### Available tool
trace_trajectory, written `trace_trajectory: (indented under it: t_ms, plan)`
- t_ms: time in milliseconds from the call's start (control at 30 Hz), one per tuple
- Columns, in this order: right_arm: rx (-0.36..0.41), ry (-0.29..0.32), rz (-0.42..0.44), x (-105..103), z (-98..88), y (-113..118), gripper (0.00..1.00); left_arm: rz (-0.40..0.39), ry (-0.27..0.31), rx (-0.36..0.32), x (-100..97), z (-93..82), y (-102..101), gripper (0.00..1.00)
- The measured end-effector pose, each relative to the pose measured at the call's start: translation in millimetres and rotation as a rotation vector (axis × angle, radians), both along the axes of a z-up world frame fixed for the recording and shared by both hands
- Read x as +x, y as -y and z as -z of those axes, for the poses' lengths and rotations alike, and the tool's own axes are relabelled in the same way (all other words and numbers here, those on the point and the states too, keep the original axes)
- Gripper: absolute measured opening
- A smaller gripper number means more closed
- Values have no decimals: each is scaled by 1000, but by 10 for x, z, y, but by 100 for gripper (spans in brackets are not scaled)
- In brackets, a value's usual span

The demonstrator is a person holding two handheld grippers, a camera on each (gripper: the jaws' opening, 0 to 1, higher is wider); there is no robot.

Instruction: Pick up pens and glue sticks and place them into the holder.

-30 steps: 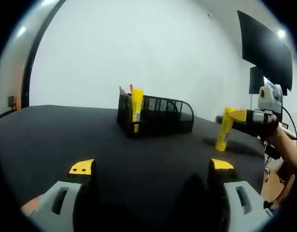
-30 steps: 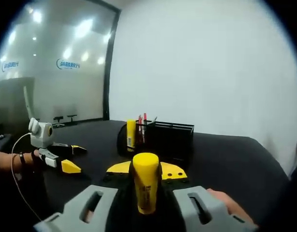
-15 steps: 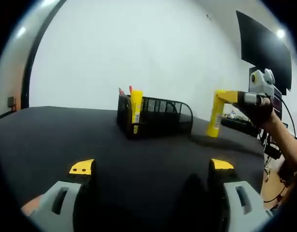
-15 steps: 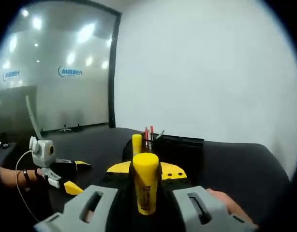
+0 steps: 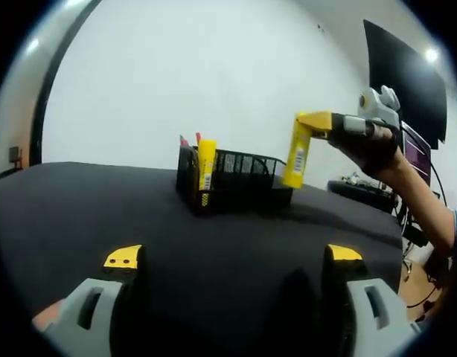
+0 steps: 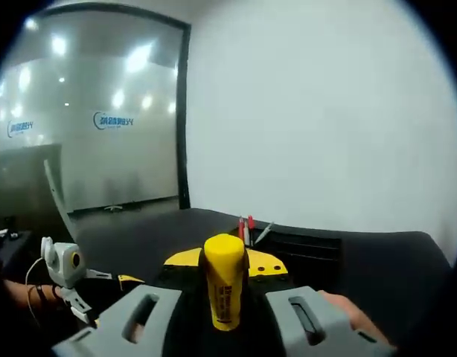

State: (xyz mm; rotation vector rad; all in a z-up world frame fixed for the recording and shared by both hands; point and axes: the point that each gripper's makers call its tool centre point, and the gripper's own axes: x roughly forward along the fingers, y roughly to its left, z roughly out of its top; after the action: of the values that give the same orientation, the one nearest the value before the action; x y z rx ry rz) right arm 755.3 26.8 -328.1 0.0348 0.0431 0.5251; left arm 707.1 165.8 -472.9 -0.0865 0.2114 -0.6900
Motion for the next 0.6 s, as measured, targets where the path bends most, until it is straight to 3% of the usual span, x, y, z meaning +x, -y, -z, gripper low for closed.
trace_trajectory:
  t_ms: [600]
  plan:
    - [29, 0, -35, 438, 11, -211, 17, 26, 3, -13, 5, -20, 14, 96]
